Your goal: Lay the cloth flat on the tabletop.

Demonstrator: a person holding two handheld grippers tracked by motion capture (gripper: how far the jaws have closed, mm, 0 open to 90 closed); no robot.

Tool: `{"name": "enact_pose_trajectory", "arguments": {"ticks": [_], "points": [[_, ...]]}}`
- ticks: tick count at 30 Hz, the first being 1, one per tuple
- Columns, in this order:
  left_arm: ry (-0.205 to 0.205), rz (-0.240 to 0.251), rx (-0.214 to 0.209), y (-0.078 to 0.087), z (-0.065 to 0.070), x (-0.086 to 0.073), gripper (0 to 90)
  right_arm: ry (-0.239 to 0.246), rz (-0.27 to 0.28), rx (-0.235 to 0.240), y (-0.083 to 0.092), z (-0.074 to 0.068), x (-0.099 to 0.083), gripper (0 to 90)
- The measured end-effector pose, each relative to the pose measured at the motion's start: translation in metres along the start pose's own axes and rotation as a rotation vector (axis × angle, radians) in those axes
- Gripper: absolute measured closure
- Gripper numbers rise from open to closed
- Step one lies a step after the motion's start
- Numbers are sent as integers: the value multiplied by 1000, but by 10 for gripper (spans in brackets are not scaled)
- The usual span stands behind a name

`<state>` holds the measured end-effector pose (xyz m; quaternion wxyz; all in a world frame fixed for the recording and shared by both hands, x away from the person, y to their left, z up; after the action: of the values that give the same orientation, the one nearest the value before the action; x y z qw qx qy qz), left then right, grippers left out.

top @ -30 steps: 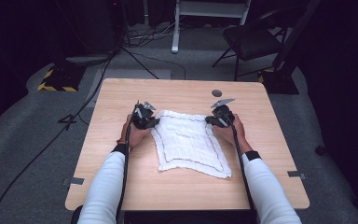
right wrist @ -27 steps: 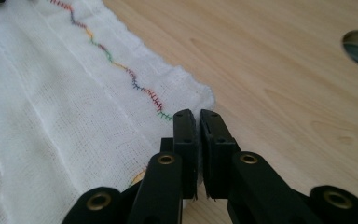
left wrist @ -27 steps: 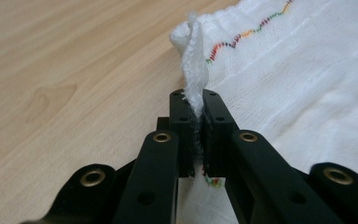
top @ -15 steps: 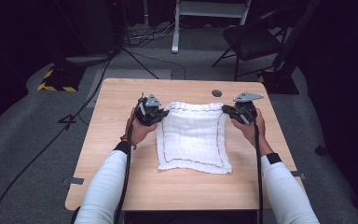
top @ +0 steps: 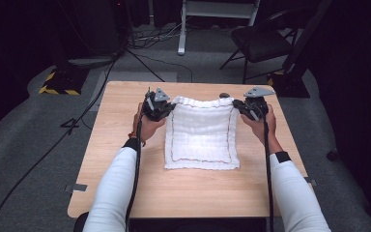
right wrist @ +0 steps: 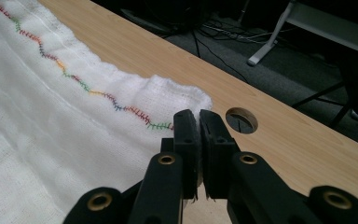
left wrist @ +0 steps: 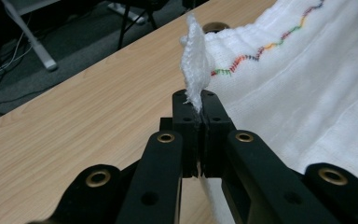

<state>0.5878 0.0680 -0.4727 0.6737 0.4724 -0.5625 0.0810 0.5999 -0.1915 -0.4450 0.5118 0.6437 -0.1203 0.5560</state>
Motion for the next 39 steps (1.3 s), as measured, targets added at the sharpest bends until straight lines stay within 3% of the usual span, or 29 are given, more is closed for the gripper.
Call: {"name": "enact_pose_trajectory", "arguments": {"ticks": [7, 15, 18, 21, 23, 25, 27, 31, 35, 39], "points": [[8, -31, 29, -15, -4, -5, 867, 12, -25, -35, -15, 2, -2, 861], [33, -44, 52, -27, -7, -12, 858, -13, -38, -53, -26, 8, -9, 859], [33, -67, 59, -32, -7, -16, 798, -23, -49, -67, -31, 11, -13, 832], [39, -89, 68, -35, -6, -21, 663, -37, -75, -81, -36, 12, -20, 710], [43, -104, 69, -34, -4, -25, 532, -48, -87, -57, -36, 10, -25, 664], [11, -137, 65, -32, 0, -32, 384, -41, -96, -35, -33, 8, -29, 617], [-13, -156, 48, -28, 7, -39, 313, -31, -105, 20, -30, 1, -35, 587], [-34, -175, -19, -11, 25, -61, 269, 25, -128, 95, -15, -13, -57, 567], [-66, -202, -67, 3, 42, -79, 251, 18, -148, 167, 0, -27, -81, 557], [-96, -230, -115, 16, 62, -93, 247, 61, -177, 228, 17, -48, -107, 547]]}}
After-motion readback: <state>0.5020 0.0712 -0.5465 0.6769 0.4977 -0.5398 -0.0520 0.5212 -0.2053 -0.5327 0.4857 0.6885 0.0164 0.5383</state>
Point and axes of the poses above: each handheld gripper's, and its own axes: y roughly backward along the jaws, x roughly out of its top, z roughly to its right, the point moved 10 cm from there along -y, roughly forward along the jaws, and after that the axes turned 1 degree about -y, right-handed, at the moved point
